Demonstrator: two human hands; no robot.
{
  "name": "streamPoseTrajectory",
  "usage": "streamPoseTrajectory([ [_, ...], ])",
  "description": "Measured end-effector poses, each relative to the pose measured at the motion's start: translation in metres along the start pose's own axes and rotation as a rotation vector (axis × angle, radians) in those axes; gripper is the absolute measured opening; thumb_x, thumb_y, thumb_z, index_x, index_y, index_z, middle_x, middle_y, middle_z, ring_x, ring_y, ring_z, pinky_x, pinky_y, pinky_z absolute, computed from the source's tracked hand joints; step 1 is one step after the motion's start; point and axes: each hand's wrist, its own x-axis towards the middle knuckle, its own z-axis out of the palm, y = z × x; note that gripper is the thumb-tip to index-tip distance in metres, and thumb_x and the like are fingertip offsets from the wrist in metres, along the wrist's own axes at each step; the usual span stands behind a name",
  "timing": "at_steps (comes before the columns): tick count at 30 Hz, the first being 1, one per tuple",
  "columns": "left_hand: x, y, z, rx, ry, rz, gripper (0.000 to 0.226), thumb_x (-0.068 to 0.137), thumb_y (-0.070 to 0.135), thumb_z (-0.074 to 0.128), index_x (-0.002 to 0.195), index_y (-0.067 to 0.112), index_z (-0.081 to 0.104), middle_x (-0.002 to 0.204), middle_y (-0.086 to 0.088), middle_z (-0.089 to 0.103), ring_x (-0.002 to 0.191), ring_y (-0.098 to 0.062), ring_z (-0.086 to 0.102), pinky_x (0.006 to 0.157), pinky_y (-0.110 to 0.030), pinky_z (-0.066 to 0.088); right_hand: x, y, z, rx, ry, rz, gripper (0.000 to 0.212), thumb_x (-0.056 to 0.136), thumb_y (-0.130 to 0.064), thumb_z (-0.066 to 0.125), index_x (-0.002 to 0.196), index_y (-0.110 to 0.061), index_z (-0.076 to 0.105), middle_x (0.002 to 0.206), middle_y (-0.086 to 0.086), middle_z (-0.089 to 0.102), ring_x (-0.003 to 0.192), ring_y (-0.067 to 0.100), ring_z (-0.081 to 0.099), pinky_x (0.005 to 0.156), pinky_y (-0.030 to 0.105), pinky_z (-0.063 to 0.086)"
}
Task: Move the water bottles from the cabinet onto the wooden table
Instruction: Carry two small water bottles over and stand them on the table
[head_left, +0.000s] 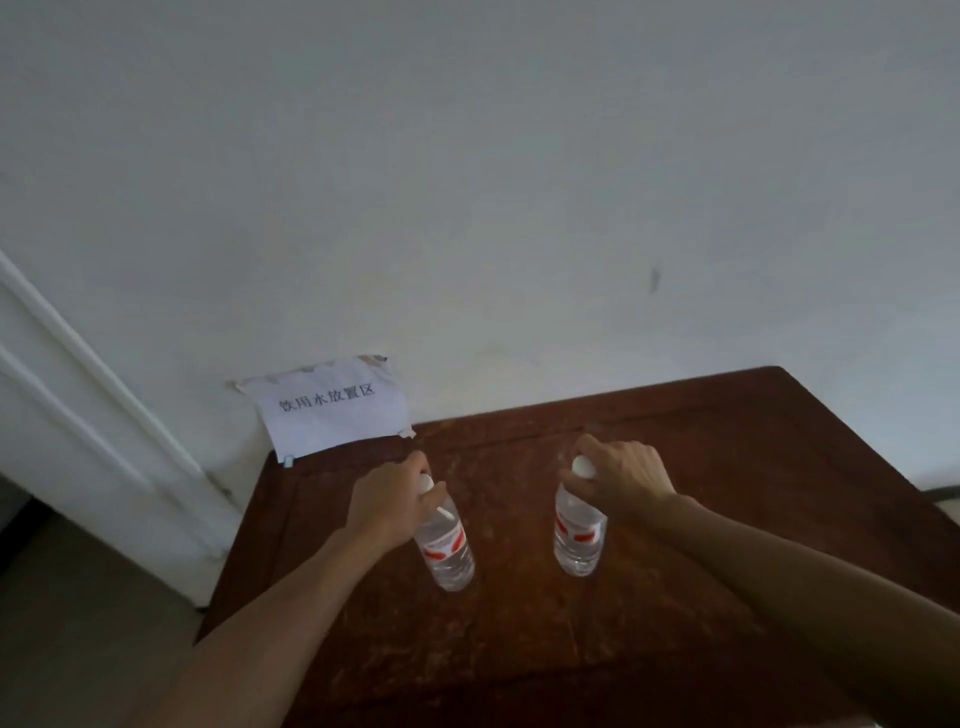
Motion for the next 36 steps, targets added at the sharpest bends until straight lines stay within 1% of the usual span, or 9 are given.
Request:
streamPoseTrajectory([
  [3,0.054,-0.003,0.008,-0.009,0.012,-0.059,0.029,0.092,0.049,0.052,0.097,0.021,0.054,0.089,0.0,0.068,0.083,-0.02,0.064,0.07,-0.031,0.047,0.067,0.012,0.011,0.054,-0.022,-0.035,0.034,0.088,-0.058,0.047,0.1,-0.026,0.052,0.09,-0.002,0.07,0.078,0.022,0.063,0.064,0.03,0.037],
  [9,0.135,-0.013,0.021,-0.048,0.037,-0.122,0.029,0.092,0.047,0.05,0.1,0.02,0.053,0.087,-0.001,0.066,0.081,-0.022,0.063,0.071,-0.033,0.05,0.165,0.011,0.032,0.102,-0.031,-0.041,0.037,0.088,-0.057,0.047,0.109,-0.027,0.053,0.103,-0.001,0.071,0.089,0.025,0.065,0.071,0.032,0.044],
  [15,0.207,-0.022,0.038,-0.002,-0.003,-0.081,0.027,0.094,0.044,0.049,0.102,0.018,0.051,0.089,-0.004,0.065,0.083,-0.027,0.061,0.069,-0.032,0.042,0.231,0.001,0.061,0.095,-0.038,-0.037,0.033,0.09,-0.053,0.048,0.111,-0.028,0.052,0.11,-0.001,0.067,0.092,0.028,0.064,0.073,0.034,0.042],
  [18,0.23,-0.028,0.046,-0.029,0.014,-0.066,0.028,0.094,0.044,0.049,0.104,0.018,0.052,0.089,-0.004,0.065,0.083,-0.027,0.062,0.07,-0.033,0.046,0.251,-0.001,0.069,0.092,-0.037,-0.032,0.033,0.09,-0.053,0.049,0.111,-0.028,0.052,0.11,0.0,0.066,0.092,0.029,0.064,0.075,0.035,0.042],
  [21,0.243,-0.029,0.05,-0.056,0.031,-0.063,0.029,0.093,0.043,0.051,0.104,0.016,0.054,0.089,-0.005,0.065,0.082,-0.027,0.062,0.068,-0.032,0.043,0.262,-0.004,0.072,0.077,-0.034,-0.039,0.034,0.09,-0.053,0.049,0.113,-0.027,0.052,0.11,0.0,0.065,0.092,0.029,0.064,0.074,0.034,0.042],
  [26,0.243,-0.029,0.059,-0.113,0.057,-0.063,0.03,0.092,0.044,0.052,0.103,0.016,0.052,0.09,-0.003,0.065,0.081,-0.025,0.061,0.07,-0.032,0.046,0.261,-0.007,0.077,0.051,-0.034,-0.046,0.036,0.093,-0.05,0.046,0.116,-0.022,0.048,0.107,0.003,0.062,0.085,0.03,0.064,0.068,0.033,0.04],
  [30,0.237,-0.035,0.061,-0.137,0.026,-0.084,0.031,0.092,0.045,0.054,0.104,0.017,0.05,0.093,-0.001,0.063,0.082,-0.022,0.061,0.069,-0.032,0.046,0.258,-0.008,0.078,0.011,-0.045,-0.051,0.04,0.095,-0.05,0.041,0.121,-0.02,0.043,0.108,0.004,0.059,0.082,0.028,0.064,0.068,0.035,0.046],
  [33,0.225,-0.035,0.056,-0.174,-0.034,-0.087,0.035,0.09,0.04,0.058,0.116,0.019,0.047,0.104,-0.002,0.063,0.091,-0.022,0.061,0.072,-0.033,0.046,0.254,-0.007,0.076,-0.001,-0.104,-0.041,0.05,0.094,-0.05,0.043,0.134,-0.02,0.033,0.118,0.007,0.055,0.091,0.03,0.063,0.073,0.037,0.045],
  [36,0.204,-0.034,0.047,-0.213,-0.06,-0.117,0.054,0.089,0.037,0.061,0.134,0.019,0.038,0.12,-0.004,0.061,0.102,-0.024,0.06,0.082,-0.036,0.048,0.248,-0.007,0.069,-0.051,-0.154,-0.029,0.069,0.091,-0.05,0.049,0.145,-0.021,0.018,0.124,0.008,0.051,0.103,0.028,0.058,0.077,0.039,0.046],
])
